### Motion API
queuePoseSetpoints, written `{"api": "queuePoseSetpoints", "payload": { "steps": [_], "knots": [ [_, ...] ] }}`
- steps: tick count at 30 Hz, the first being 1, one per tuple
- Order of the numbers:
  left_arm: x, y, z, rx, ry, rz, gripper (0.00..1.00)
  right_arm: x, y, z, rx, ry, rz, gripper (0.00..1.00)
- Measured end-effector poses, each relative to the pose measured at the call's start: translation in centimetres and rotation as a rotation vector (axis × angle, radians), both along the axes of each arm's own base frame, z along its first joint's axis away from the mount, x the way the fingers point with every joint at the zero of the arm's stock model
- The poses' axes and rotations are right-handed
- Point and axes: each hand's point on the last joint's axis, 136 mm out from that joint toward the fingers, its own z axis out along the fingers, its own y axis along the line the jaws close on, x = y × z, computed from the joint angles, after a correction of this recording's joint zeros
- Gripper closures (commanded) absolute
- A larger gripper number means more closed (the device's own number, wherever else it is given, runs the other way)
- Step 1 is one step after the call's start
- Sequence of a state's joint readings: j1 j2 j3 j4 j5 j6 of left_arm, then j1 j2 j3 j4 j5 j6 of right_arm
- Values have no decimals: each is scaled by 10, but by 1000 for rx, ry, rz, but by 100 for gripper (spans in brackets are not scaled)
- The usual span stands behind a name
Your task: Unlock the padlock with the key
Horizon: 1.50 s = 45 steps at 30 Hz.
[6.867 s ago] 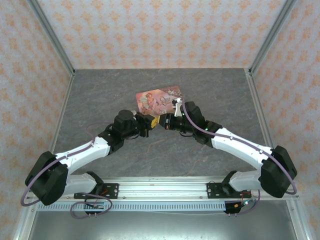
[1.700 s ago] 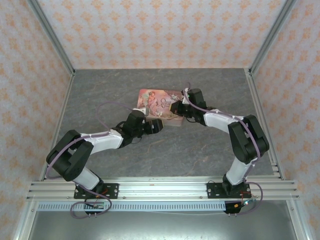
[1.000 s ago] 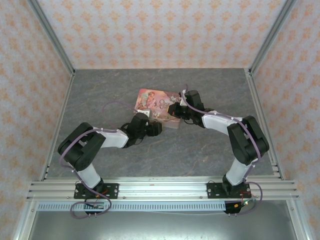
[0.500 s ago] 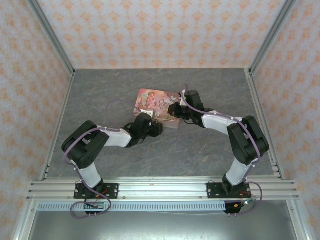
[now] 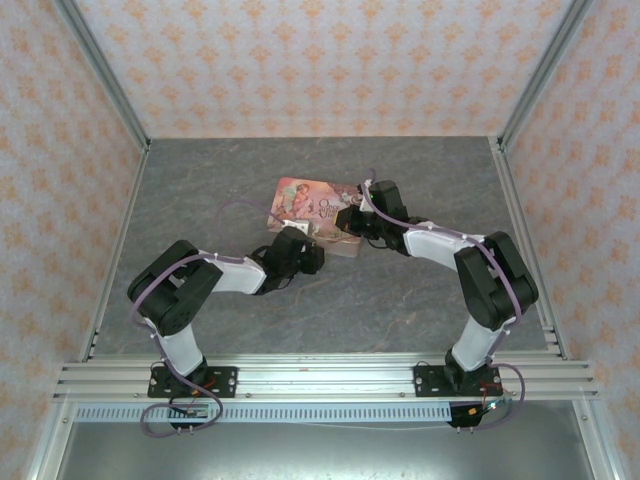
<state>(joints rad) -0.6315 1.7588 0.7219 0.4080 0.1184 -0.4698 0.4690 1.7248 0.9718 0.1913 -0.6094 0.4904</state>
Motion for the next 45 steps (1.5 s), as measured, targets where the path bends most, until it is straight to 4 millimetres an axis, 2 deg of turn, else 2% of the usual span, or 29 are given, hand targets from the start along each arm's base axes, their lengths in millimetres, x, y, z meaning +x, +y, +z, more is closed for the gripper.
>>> {"api": "queuePoseSetpoints", "payload": {
  "steps": [11, 16, 25, 32, 37, 45],
  "knots": [
    [1, 1, 0, 8, -6, 9, 58, 0, 0, 0, 0, 0, 0, 100],
    [1, 1, 5, 0, -12, 10, 55, 0, 0, 0, 0, 0, 0, 100],
    [2, 0, 14, -30, -18, 27, 57, -1, 2, 0, 3, -4, 1, 100],
    [2, -1, 14, -37, -14, 32, 60, -1, 2, 0, 5, -3, -1, 100],
    [2, -4, 16, -51, -11, 37, 68, -1, 2, 0, 5, -3, -1, 100],
    [1, -4, 16, -71, 7, 65, 71, -2, 1, 2, -2, -11, -4, 100]
  ]
}}
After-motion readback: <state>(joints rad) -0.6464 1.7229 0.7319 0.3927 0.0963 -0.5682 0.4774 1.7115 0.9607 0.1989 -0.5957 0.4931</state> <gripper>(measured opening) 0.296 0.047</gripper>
